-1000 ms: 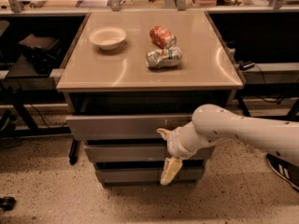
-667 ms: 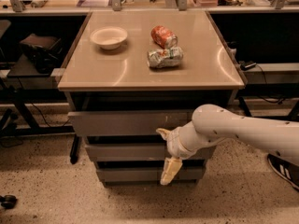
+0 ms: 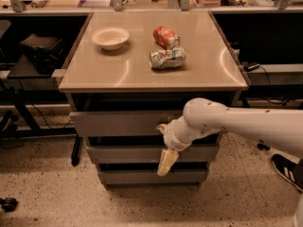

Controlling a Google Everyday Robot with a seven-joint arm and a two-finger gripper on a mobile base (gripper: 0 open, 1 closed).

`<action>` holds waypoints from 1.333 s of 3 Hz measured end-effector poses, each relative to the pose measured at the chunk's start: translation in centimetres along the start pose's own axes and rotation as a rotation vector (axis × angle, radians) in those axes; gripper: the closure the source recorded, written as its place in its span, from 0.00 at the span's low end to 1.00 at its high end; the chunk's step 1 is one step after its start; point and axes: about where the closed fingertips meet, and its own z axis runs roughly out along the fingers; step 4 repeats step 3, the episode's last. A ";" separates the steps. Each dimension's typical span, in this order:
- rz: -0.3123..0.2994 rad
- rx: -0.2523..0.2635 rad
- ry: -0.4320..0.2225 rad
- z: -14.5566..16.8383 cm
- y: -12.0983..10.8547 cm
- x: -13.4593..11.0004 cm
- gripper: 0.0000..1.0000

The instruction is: Close top drawer

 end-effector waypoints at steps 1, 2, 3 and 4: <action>0.000 0.000 0.000 0.0 0.1 0.0 0.00; 0.013 0.041 0.007 -0.4 -2.1 -1.1 0.00; 0.013 0.041 0.007 -0.5 -1.5 -1.1 0.00; 0.013 0.041 0.007 -0.5 -1.5 -1.1 0.00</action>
Offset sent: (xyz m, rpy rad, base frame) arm 0.1152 0.0349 0.0680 -0.0125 -0.1622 -0.1829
